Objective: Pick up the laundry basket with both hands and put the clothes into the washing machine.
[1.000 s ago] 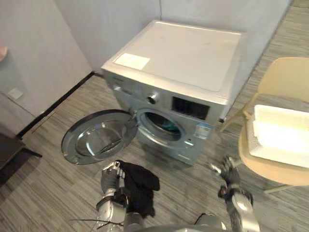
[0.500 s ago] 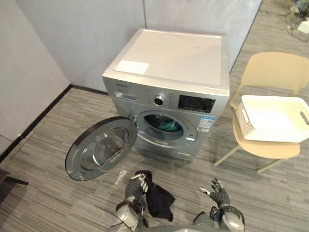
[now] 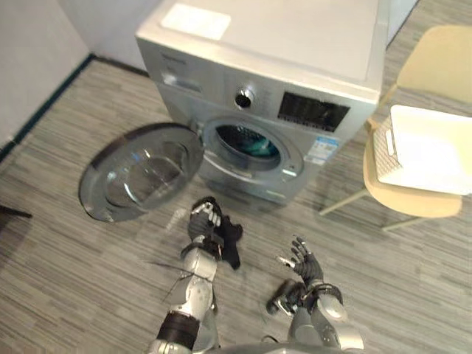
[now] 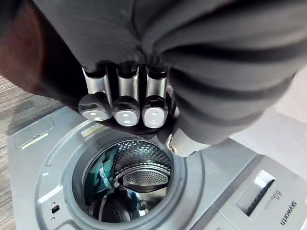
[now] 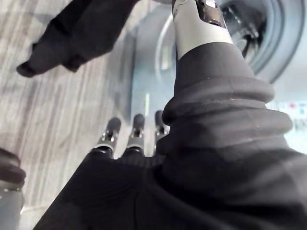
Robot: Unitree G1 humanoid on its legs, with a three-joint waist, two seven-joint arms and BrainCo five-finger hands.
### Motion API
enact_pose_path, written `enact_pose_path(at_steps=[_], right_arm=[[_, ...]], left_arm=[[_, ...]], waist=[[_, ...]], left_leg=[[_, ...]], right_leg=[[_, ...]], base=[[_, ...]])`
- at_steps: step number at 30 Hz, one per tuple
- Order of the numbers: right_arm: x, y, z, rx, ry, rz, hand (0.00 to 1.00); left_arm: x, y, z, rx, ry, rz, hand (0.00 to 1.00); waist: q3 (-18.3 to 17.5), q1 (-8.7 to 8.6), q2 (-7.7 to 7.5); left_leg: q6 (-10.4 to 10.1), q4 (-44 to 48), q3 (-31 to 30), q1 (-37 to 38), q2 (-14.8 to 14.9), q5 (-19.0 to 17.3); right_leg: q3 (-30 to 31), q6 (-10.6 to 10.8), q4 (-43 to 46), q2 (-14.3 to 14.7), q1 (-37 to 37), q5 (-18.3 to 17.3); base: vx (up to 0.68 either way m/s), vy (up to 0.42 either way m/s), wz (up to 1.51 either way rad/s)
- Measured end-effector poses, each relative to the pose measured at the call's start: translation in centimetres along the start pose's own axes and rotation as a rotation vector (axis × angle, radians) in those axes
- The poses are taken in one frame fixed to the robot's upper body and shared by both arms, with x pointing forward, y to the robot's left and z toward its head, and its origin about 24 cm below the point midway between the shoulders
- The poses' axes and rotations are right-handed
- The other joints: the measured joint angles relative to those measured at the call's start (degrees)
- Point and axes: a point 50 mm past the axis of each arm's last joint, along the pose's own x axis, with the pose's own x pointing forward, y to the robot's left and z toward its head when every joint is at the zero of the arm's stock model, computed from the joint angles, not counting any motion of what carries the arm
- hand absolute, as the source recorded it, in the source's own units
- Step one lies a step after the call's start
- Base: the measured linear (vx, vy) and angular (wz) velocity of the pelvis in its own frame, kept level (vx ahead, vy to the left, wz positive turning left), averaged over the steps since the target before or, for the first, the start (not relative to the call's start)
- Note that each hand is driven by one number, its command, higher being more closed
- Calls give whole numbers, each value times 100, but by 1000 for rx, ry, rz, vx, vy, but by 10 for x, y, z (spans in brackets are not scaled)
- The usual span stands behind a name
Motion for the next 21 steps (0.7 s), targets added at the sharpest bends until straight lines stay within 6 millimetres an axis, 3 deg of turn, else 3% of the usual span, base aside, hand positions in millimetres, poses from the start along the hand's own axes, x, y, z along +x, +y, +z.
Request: enact_pose_path(at_steps=[2, 4, 8, 10, 13, 14, 15, 16, 21], right_arm=[[-2, 6, 13, 29, -61, 25, 0], [-3, 16, 29, 57, -140, 68, 0], [-9, 35, 36, 136, -164, 145, 0], [-13, 44, 40, 230, -173, 179, 0], [-16, 49, 48, 331, -198, 235, 0], [-20, 47, 49, 386, -211, 246, 0], [-21, 48, 52, 433, -221, 268, 0], [-22, 45, 59, 481, -257, 280, 0], [-24, 37, 71, 601, -334, 301, 0]], left_arm=[[2, -8, 4, -27, -21, -7, 100], [12, -40, 17, -81, -74, -75, 100], [23, -100, 43, -131, -155, -242, 100], [25, -113, 53, -144, -184, -278, 100], [33, -116, 78, -173, -263, -255, 100], [37, -115, 96, -185, -315, -241, 100], [40, -112, 110, -214, -362, -224, 100], [42, -108, 130, -266, -425, -196, 100], [42, -93, 210, -466, -663, -116, 100]], waist=[[158, -50, 48], [293, -65, 85], [625, -57, 91], [719, -70, 87], [763, -59, 100], [794, -157, 81], [829, -224, 90], [828, -195, 95], [851, -215, 79]], left_leg=[[-92, 440, 5, -315, 242, -64], [-98, 1129, 149, -1120, 600, -186], [-98, 1733, 112, -2253, 1008, -246], [-52, 2217, 12, -2749, 1083, -296], [-70, 2570, -139, -3433, 1328, -313], [-78, 2923, -241, -3758, 1400, -322], [-87, 3236, -340, -4016, 1470, -331], [-83, 3498, -417, -4346, 1658, -428], [-101, 3790, -534, -5182, 1873, -469]], right_leg=[[76, -103, 287, 47, -309, -111], [363, -143, 786, 83, -1250, -272], [382, -87, 1247, 94, -2281, -249], [509, -261, 1676, -34, -2777, -352], [558, -263, 2094, 19, -3353, -403], [1108, -390, 2595, 64, -3600, -760], [1182, -535, 2810, 70, -3813, -857], [1173, -560, 3018, 104, -4114, -910], [1130, -540, 3192, 139, -4862, -894]], base=[[-237, -216, -34], [-295, -230, -58], [-181, -104, -32], [-156, -91, 7], [-104, -52, -2], [-53, -43, 42], [-83, -25, 25], [-120, -3, -18], [-74, 38, -23]])
